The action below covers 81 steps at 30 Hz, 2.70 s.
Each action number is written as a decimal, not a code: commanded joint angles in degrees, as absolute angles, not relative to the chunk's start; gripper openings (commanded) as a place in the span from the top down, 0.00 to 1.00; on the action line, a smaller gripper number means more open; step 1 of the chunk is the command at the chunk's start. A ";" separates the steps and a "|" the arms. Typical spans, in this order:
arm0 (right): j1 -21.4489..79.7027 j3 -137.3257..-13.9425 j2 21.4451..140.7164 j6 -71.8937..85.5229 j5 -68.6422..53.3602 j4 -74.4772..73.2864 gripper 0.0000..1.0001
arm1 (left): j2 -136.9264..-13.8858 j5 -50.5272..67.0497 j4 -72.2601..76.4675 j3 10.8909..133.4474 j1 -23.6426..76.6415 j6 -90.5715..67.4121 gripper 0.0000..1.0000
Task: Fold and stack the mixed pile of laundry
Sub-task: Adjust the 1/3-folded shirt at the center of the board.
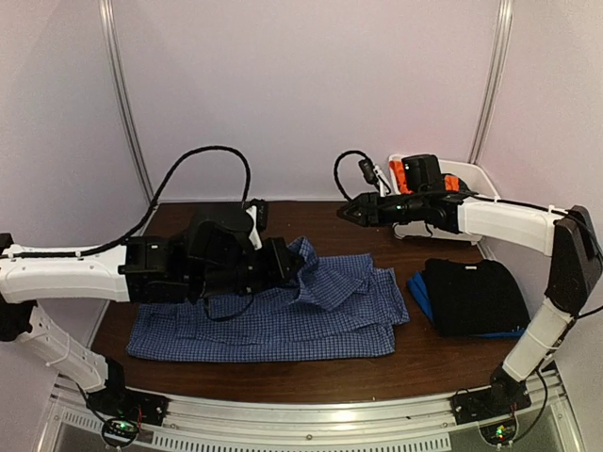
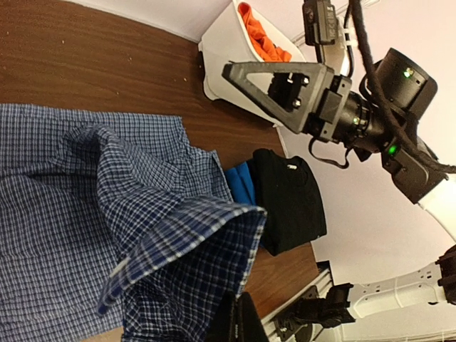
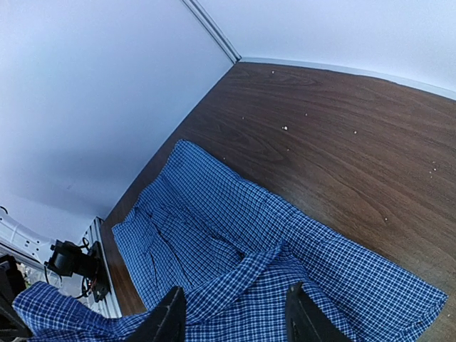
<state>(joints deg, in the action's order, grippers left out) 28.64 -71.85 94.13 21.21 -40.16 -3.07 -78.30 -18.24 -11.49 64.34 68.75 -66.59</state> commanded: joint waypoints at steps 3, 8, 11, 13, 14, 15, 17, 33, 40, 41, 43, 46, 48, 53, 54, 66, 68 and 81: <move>30.70 -71.80 94.88 17.54 -41.85 -5.01 0.54 | -77.80 -25.47 -6.88 62.17 75.36 -82.01 1.00; 32.59 -69.12 94.33 16.26 -41.79 -5.09 0.54 | -78.56 -31.19 1.14 61.85 80.61 -82.90 1.00; 33.55 -69.17 95.03 15.56 -42.37 -5.85 0.54 | -80.58 -31.47 -2.80 65.36 81.99 -81.67 1.00; 34.39 -69.37 95.53 14.99 -42.68 -6.37 0.54 | -80.96 -32.14 -4.69 65.76 82.05 -82.36 1.00; 34.81 -69.36 95.92 14.75 -42.73 -6.74 0.54 | -80.58 -32.81 -4.71 65.04 82.08 -83.52 1.00; 35.22 -69.09 95.97 14.73 -42.61 -6.82 0.54 | -79.81 -34.29 -3.69 63.63 82.05 -84.59 1.00; 35.43 -68.06 95.63 15.27 -42.50 -6.18 0.54 | -77.77 -36.35 -0.67 59.90 82.04 -86.31 1.00; 36.25 -70.31 102.72 14.76 -41.89 -5.71 0.55 | -79.82 -33.35 7.17 66.45 85.82 -78.93 1.00; 37.80 -70.38 106.51 13.54 -42.01 -6.96 0.56 | -78.92 -38.64 10.83 62.99 85.88 -82.53 1.00; 37.79 -70.07 106.46 13.65 -42.16 -6.89 0.56 | -78.22 -40.78 11.08 61.82 85.75 -83.47 1.00; 37.84 -69.65 105.51 13.64 -41.62 -6.92 0.56 | -76.56 -45.10 10.79 59.32 85.01 -86.66 1.00; 37.32 -69.68 103.70 13.60 -39.73 -8.19 0.49 | -74.11 -49.79 7.60 55.76 82.63 -92.69 1.00; 36.58 -69.69 102.46 13.90 -39.13 -8.79 0.44 | -72.55 -51.01 4.15 53.48 80.10 -98.39 1.00; 34.89 -69.76 100.02 14.12 -38.18 -9.95 0.41 | -68.65 -57.12 -7.30 47.37 75.23 -114.17 1.00; 34.75 -70.01 99.77 13.80 -37.85 -10.51 0.40 | -67.99 -58.96 -9.95 46.30 74.44 -117.48 1.00; 33.88 -71.82 100.54 11.87 -34.52 -13.90 0.40 | -64.78 -65.96 -32.59 38.74 64.28 -142.82 1.00; 33.90 -72.10 100.83 11.67 -34.25 -14.17 0.41 | -64.58 -65.49 -34.21 37.74 62.58 -144.52 0.95; 33.88 -71.22 100.85 11.03 -34.17 -14.97 0.41 | -56.94 -36.06 -21.94 41.22 38.21 -81.09 0.03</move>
